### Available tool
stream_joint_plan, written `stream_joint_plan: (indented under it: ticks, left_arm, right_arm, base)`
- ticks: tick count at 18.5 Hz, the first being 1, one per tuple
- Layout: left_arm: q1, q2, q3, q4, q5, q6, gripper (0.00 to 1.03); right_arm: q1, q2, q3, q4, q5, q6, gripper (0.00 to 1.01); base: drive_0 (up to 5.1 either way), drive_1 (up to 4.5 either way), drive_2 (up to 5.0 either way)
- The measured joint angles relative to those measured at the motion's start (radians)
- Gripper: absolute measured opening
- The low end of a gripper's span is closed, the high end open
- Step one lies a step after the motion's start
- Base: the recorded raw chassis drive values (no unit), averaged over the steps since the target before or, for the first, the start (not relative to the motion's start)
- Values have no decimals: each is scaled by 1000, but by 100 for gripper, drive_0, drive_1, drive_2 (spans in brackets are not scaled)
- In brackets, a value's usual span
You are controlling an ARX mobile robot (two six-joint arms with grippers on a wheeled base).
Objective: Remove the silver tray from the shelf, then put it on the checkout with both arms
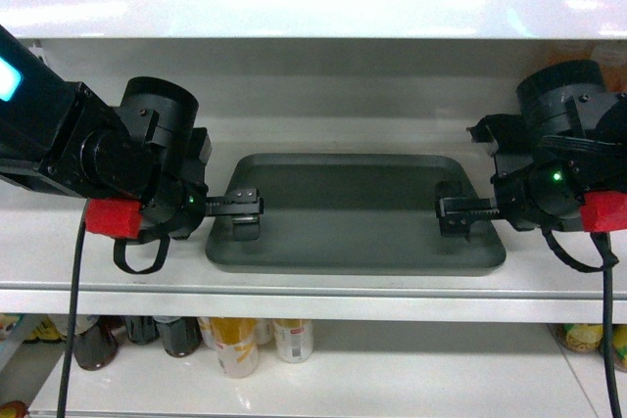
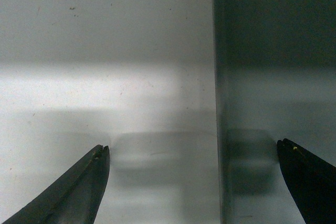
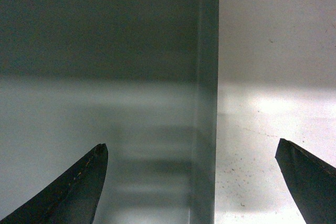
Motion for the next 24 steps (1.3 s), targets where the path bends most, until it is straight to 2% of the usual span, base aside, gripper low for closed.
stream_joint_plan:
  ticks: [1,2,3,4,9,10,13,15,19,22,24]
  left_arm:
    - [0,4,9,-15,0,-3,98]
    - [0,8,17,-31,3,-3,98]
    - [0,13,26,-49,10,-8,93]
    - [0,15,31,-61,19,-16,86]
    - [-5,8,15,-97,39,-82,33]
    - [-4,2,0,-90,39,-100,25]
    - [20,-37,-82,-31,84,-141,4]
    - [24,-74,-151,18,86,-151,3]
    - [2,-200,-348,122,33,-151,3]
    - [-35,-432,-494,163,-13,-150,3]
    - [-69,-567,-561,179,-24,-133,3]
  right_arm:
    - [0,21,33,-23,7,-5,97]
    - [1,39,57,-34,8,-14,87]
    - [3,57,71,-51,8,-23,72]
    - [9,58,78,-68,8,-24,65]
    - [13,61,68,-67,8,-23,10]
    - [13,53,53,-54,7,-11,5]
    - [8,18,-40,36,-6,18,3]
    - [8,-16,-108,78,-11,27,3]
    - [8,-150,-291,150,-38,63,3]
    - [-5,-366,-462,213,-65,95,3]
    - [-27,-546,-590,239,-93,110,3]
  base:
    - [0,0,0]
    - [0,0,0]
    - [0,0,0]
    - [0,0,0]
    - [0,0,0]
    - [0,0,0]
    - [0,0,0]
    - [0,0,0]
    - [0,0,0]
    - [0,0,0]
    - [0,0,0]
